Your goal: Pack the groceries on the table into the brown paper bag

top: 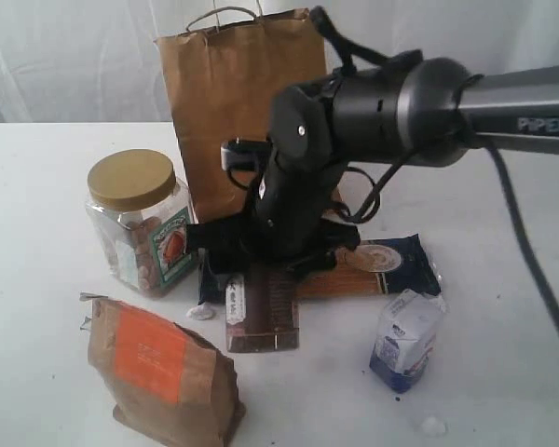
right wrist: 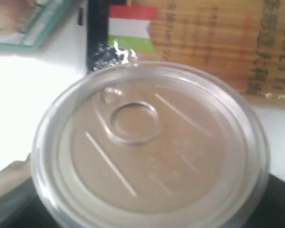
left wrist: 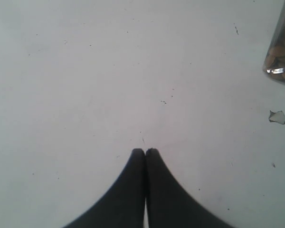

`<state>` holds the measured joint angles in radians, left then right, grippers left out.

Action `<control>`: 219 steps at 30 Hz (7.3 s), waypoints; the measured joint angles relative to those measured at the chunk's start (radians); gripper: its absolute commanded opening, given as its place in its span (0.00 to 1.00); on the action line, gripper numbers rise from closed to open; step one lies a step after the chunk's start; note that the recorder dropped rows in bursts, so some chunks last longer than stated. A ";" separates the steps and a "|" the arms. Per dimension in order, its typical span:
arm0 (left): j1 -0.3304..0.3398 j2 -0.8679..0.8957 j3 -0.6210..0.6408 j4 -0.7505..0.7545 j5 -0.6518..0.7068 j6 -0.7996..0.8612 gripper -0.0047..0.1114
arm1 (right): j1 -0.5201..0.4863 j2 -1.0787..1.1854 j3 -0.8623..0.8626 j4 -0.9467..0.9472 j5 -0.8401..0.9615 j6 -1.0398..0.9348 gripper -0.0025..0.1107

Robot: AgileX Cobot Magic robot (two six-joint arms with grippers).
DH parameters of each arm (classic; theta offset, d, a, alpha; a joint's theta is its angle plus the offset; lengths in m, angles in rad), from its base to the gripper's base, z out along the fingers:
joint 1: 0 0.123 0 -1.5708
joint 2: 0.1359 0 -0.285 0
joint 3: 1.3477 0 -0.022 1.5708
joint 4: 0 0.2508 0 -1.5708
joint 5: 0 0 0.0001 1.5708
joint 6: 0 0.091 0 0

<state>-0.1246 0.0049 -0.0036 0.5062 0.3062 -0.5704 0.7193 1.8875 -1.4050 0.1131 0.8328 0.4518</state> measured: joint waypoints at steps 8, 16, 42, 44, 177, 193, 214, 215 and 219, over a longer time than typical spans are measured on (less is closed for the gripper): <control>0.000 0.000 0.000 0.000 0.000 0.000 0.04 | 0.000 -0.145 0.000 -0.002 -0.002 -0.141 0.02; 0.000 0.000 0.000 0.000 0.000 0.000 0.04 | 0.000 -0.261 0.000 0.235 -0.032 -0.393 0.02; 0.000 0.000 0.000 0.000 0.000 0.000 0.04 | 0.007 -0.065 -0.087 0.529 -1.474 -0.810 0.02; 0.000 0.000 0.000 0.000 0.000 0.000 0.04 | 0.007 -0.037 -0.087 0.529 -1.550 -0.803 0.02; 0.000 0.000 0.000 0.000 0.000 0.000 0.04 | -0.248 -0.219 -0.097 0.176 -0.328 -0.983 0.84; 0.000 0.000 0.000 0.000 0.000 0.000 0.04 | -0.248 -0.249 -0.097 0.223 -0.721 -0.948 0.84; 0.000 0.000 0.000 0.000 0.000 0.000 0.04 | -0.355 -0.326 -0.097 0.148 -0.612 -0.876 0.02; 0.000 0.000 0.000 0.000 0.000 0.000 0.04 | -0.381 -0.332 -0.097 0.144 -0.601 -0.852 0.02; 0.000 0.000 0.000 0.000 0.000 0.000 0.04 | -0.501 -0.360 -0.052 0.137 -0.584 -0.719 0.02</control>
<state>-0.1246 0.0049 -0.0036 0.5062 0.3062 -0.5704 0.2180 1.5273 -1.4567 0.2504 0.2488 -0.2676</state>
